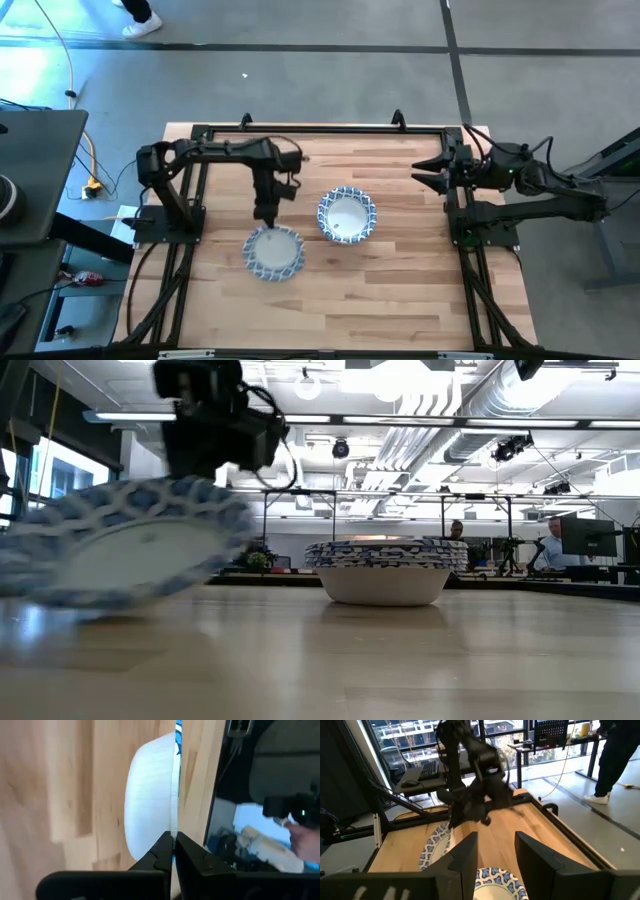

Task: Nest bowls inside each other
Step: Stack the white patterned bowl on top of the other white patterned bowl

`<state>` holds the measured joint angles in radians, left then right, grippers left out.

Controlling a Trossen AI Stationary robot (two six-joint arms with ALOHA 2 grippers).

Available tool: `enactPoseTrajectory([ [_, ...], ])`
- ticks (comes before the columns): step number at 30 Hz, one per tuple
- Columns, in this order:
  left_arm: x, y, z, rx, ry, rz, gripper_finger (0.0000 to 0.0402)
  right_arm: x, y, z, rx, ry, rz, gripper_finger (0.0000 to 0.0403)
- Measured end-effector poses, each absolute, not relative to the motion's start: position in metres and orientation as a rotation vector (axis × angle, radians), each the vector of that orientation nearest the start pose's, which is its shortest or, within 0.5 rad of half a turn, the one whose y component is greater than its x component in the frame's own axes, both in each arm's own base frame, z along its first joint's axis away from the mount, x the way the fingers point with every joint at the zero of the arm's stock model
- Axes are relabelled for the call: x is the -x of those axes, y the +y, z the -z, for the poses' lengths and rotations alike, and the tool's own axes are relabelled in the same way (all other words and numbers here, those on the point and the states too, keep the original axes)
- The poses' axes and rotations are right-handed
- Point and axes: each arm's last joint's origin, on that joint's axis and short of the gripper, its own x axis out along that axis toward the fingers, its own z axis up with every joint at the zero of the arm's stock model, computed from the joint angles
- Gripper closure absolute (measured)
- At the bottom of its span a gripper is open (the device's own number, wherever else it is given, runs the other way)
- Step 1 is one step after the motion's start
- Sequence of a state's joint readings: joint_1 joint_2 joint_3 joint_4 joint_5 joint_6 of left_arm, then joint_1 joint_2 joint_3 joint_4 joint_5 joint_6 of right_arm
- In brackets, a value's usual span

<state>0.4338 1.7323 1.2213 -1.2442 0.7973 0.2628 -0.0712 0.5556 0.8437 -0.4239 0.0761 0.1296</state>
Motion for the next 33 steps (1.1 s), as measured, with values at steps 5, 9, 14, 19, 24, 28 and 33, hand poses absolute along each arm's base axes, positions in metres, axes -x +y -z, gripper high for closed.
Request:
enactPoseTrajectory([
  [5,-0.278,0.120,-0.233,0.778,1.274,0.411,0.0398,-0.113,-0.010,-0.345,-0.157,0.156,0.160,0.0281],
  [9,-0.279,0.132,-0.245,0.797,1.200,0.411,0.0398,-0.117,-0.011,-0.335,-0.184,0.167,0.162,0.0281],
  [14,-0.281,0.147,-0.254,0.819,1.114,0.377,0.0398,-0.120,-0.011,-0.327,-0.201,0.178,0.165,0.0281],
  [19,-0.287,0.162,-0.259,0.864,0.961,0.386,0.0398,-0.121,-0.011,-0.330,-0.201,0.147,0.162,0.0281],
  [24,-0.295,0.177,-0.264,0.876,0.825,0.374,0.0398,-0.121,-0.011,-0.337,-0.178,0.077,0.155,0.0281],
  [28,-0.299,0.187,-0.268,0.863,0.763,0.321,0.0398,-0.122,-0.011,-0.341,-0.158,0.038,0.151,0.0281],
  [33,-0.306,0.196,-0.270,0.829,0.710,0.241,0.0398,-0.122,-0.011,-0.343,-0.149,0.019,0.149,0.0281],
])
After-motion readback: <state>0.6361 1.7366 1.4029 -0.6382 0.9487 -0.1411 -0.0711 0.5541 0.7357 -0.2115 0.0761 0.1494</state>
